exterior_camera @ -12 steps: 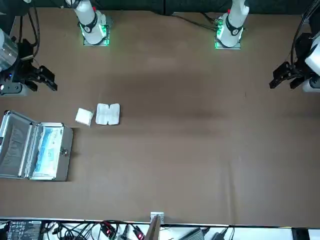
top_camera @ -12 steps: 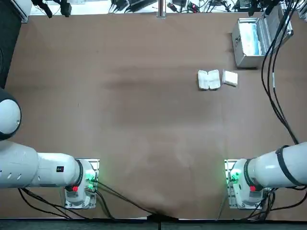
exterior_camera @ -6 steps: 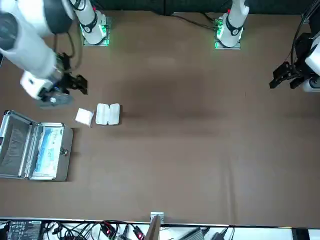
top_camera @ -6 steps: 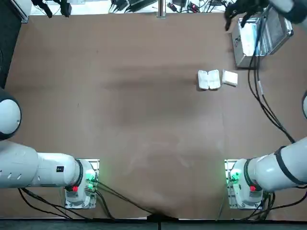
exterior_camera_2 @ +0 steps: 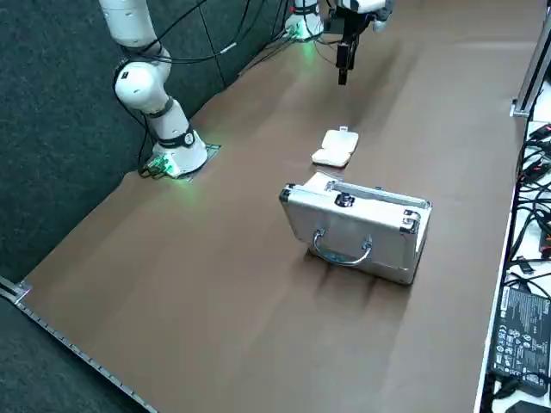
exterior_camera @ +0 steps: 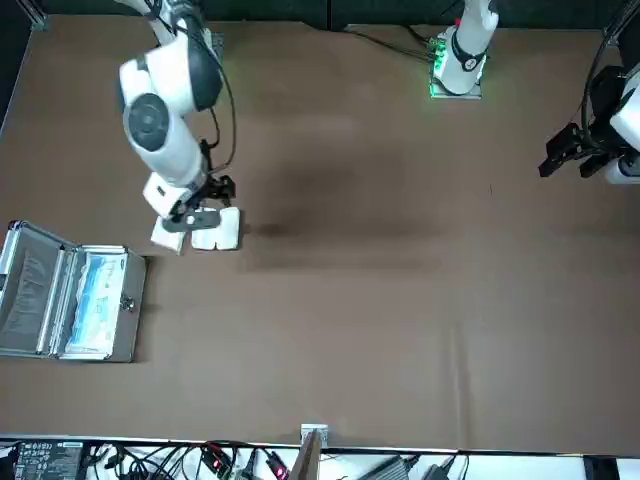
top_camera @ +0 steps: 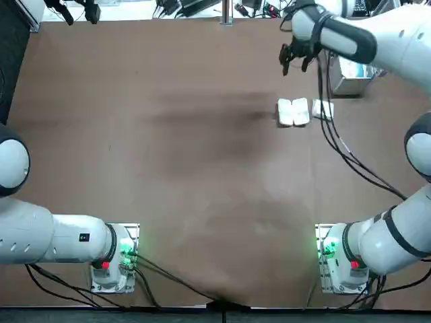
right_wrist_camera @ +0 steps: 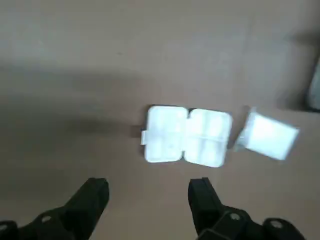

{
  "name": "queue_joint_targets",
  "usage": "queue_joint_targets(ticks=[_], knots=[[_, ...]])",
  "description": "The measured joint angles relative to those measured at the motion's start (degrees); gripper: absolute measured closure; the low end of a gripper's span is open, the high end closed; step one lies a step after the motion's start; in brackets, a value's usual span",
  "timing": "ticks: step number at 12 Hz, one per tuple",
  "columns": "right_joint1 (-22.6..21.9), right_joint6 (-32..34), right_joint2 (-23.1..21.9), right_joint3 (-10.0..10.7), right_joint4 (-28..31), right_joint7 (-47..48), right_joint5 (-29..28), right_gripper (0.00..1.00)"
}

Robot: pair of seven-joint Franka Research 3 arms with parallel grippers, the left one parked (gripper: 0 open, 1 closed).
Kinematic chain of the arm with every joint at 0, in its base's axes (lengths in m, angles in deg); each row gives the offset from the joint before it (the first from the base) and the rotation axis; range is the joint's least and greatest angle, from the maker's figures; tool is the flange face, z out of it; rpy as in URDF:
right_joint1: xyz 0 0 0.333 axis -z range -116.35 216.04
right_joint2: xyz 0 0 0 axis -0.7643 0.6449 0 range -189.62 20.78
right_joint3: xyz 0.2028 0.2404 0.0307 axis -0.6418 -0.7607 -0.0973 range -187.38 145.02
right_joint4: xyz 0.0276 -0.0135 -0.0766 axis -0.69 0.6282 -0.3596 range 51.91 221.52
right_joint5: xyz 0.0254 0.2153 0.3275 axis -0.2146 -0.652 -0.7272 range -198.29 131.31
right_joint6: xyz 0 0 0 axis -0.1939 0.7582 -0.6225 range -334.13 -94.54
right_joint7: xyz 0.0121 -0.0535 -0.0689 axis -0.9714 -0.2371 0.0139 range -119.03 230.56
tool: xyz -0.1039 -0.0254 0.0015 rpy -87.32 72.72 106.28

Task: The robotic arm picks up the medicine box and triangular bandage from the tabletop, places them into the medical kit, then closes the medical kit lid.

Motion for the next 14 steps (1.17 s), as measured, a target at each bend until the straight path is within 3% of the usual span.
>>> queue_joint_targets(ticks=[1,5,7,8,10,14], knots=[[-1.39,-1.49,1.13,0.00,0.70,2.19,-0.01,0.02],[-5.72,-7.01,7.02,-0.01,1.35,9.66,0.04,0.21],[-5.94,-8.50,9.37,0.12,1.35,11.12,0.08,0.23],[-5.93,-9.45,10.38,0.34,1.35,11.76,0.23,0.32],[-5.88,-10.52,12.17,0.68,1.37,12.91,1.69,0.37],[-5.62,-12.99,15.74,1.25,1.54,14.02,3.36,0.40]])
